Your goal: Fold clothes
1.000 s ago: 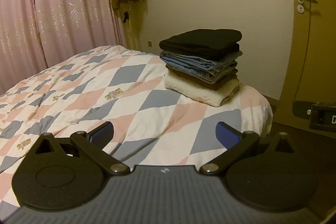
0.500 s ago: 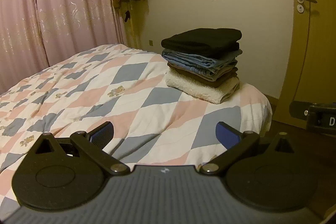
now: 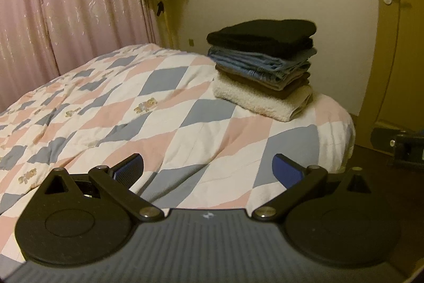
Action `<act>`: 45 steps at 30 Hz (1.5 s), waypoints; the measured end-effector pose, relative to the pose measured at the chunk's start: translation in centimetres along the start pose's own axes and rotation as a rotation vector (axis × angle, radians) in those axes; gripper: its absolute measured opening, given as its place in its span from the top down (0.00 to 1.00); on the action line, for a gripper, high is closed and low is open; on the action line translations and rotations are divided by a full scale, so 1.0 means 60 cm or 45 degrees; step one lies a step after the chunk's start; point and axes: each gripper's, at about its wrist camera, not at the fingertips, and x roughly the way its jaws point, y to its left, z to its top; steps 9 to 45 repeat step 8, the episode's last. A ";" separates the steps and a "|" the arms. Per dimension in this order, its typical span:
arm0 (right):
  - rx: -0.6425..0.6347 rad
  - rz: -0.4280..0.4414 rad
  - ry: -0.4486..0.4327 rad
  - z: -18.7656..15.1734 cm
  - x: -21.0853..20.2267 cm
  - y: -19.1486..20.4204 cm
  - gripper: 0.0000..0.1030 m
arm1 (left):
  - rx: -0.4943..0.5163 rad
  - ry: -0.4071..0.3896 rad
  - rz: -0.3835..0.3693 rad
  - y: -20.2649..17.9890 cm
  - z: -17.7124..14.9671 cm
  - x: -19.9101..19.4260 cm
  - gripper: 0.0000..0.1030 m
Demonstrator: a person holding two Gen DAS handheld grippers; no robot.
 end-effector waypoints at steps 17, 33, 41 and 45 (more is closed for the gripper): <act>-0.005 -0.026 0.021 0.003 0.036 0.007 0.00 | -0.004 0.024 -0.070 0.006 0.004 0.048 0.01; -0.005 -0.026 0.021 0.003 0.036 0.007 0.00 | -0.004 0.024 -0.070 0.006 0.004 0.048 0.01; -0.005 -0.026 0.021 0.003 0.036 0.007 0.00 | -0.004 0.024 -0.070 0.006 0.004 0.048 0.01; -0.005 -0.026 0.021 0.003 0.036 0.007 0.00 | -0.004 0.024 -0.070 0.006 0.004 0.048 0.01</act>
